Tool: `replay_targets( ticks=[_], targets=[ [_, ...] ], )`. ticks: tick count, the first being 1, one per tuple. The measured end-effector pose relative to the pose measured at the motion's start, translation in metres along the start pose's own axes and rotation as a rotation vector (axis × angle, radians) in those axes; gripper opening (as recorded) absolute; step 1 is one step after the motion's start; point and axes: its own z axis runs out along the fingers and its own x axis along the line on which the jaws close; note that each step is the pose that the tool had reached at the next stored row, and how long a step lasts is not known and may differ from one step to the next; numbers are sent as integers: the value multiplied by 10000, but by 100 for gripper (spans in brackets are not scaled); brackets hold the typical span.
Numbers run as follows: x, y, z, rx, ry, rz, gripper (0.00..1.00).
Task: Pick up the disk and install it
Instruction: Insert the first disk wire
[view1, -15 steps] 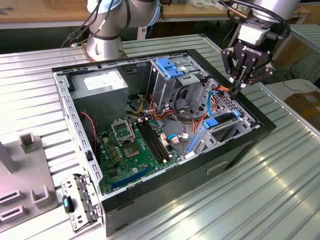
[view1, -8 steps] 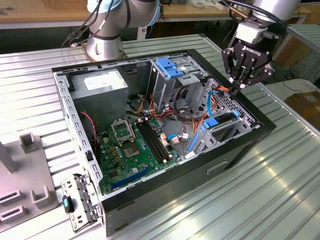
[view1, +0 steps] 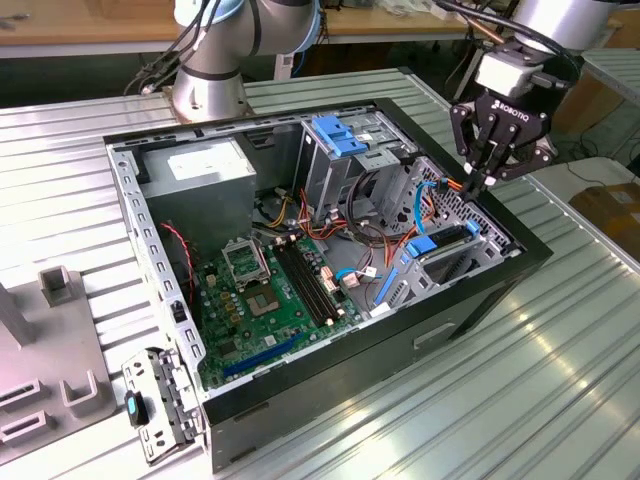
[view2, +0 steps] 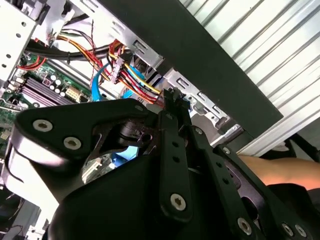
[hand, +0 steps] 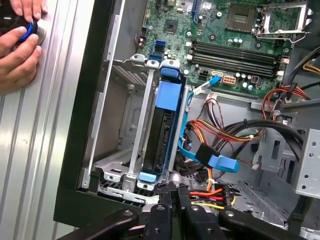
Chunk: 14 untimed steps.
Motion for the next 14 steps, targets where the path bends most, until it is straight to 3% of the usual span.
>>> replay_targets(
  ticks=[3, 5, 6, 7, 12, 14],
  targets=[
    [-6, 29, 2, 78, 17, 51, 17],
    [-15, 75, 3, 245, 50, 71, 17],
    [-23, 116, 4, 375, 76, 88, 17],
    [-30, 134, 13, 423, 85, 132, 17],
    [-24, 137, 72, 315, 88, 1066, 17],
    [53, 153, 102, 311, 84, 1098, 17]
  ],
)
